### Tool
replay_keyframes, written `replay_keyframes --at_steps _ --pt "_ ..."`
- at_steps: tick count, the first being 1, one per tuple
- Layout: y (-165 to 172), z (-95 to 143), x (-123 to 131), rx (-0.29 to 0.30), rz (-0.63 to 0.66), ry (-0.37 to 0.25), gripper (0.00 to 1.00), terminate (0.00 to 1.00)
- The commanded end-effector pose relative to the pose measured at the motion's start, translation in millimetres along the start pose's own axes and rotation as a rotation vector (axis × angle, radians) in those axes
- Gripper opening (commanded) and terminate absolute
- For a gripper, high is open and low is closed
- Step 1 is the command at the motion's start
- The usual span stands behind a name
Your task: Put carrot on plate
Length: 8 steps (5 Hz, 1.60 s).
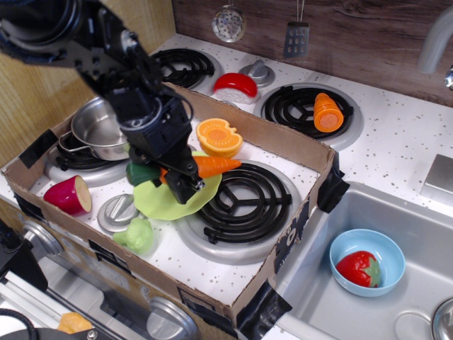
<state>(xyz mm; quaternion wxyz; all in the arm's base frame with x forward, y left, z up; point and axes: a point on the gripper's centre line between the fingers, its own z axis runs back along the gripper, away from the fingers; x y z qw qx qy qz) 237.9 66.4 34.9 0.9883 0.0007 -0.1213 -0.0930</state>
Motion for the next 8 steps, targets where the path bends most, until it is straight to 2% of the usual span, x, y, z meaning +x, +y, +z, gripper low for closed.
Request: replay_keyframes --at_steps 1,2,3,4,5,6,8 --pt "-2 16 12 0.027 0.022 -0.040 1.00 0.00" --pt "-3 19 11 0.028 -0.006 -0.043 1.00 0.00" --pt "-4 26 13 0.058 -0.017 -0.045 1.00 0.00" --pt "-2 47 21 0.142 -0.084 -0.011 1.00 0.00" --pt "-4 87 33 0.296 -0.148 0.044 1.00 0.00" --pt "-10 109 36 0.349 -0.157 0.072 1.00 0.00" --pt "-13 112 31 0.344 -0.151 0.087 1.00 0.00"
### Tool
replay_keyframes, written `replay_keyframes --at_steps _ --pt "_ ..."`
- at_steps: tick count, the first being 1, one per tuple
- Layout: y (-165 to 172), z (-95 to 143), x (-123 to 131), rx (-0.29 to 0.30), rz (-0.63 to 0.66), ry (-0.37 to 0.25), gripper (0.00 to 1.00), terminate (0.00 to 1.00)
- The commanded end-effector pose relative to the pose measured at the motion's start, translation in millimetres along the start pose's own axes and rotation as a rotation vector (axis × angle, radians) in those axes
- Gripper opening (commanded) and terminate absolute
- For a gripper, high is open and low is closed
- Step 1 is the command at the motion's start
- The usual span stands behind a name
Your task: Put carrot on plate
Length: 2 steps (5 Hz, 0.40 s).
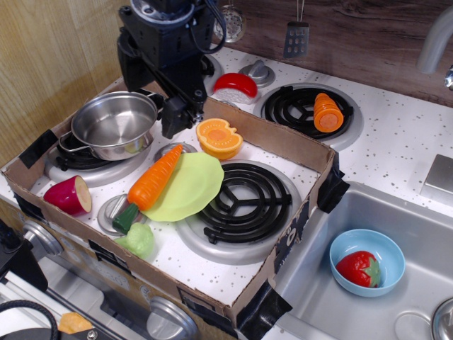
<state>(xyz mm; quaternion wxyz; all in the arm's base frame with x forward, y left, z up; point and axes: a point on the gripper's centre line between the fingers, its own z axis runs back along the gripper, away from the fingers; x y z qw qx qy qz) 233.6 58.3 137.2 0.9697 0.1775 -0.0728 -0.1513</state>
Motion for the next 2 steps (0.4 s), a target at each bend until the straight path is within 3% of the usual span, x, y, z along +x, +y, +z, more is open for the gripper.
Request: replay_keyframes --at_steps 1,2 --pt "-0.7 14.2 8.2 0.017 0.019 -0.034 1.00 0.00" --pt "-0.7 14.2 8.2 0.017 0.019 -0.034 1.00 1.00"
